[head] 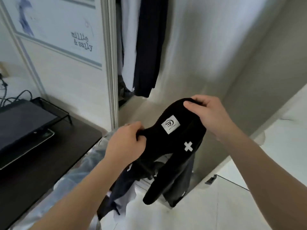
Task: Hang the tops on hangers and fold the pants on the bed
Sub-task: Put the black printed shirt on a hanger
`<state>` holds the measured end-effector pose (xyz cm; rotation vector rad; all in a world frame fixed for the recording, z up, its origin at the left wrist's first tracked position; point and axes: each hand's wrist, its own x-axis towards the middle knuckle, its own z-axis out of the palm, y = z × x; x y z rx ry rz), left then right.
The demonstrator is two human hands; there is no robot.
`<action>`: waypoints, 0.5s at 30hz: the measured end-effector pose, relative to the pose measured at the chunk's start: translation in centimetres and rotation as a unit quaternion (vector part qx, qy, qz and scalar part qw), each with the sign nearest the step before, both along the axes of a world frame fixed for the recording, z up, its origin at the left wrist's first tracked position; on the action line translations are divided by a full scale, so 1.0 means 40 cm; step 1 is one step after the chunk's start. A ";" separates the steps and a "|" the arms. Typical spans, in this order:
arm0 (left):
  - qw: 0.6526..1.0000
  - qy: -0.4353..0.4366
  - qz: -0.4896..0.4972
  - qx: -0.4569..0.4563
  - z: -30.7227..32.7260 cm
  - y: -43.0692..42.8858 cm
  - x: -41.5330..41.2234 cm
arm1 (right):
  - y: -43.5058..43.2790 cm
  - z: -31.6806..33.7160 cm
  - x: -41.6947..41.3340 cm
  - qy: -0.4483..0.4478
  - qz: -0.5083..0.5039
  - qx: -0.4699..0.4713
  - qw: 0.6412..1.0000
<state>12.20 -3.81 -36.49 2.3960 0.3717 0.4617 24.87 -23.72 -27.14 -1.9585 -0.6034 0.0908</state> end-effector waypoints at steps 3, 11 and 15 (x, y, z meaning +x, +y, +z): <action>0.998 -0.016 -0.049 0.028 0.110 0.020 0.114 | 0.022 0.124 0.060 -0.035 -0.036 0.005 0.999; 0.990 0.060 -0.131 -0.005 0.439 0.170 0.413 | 0.082 0.465 0.259 -0.134 -0.107 -0.010 0.985; 0.984 0.092 -0.152 -0.005 0.585 0.233 0.514 | 0.085 0.641 0.363 -0.185 -0.104 -0.024 0.977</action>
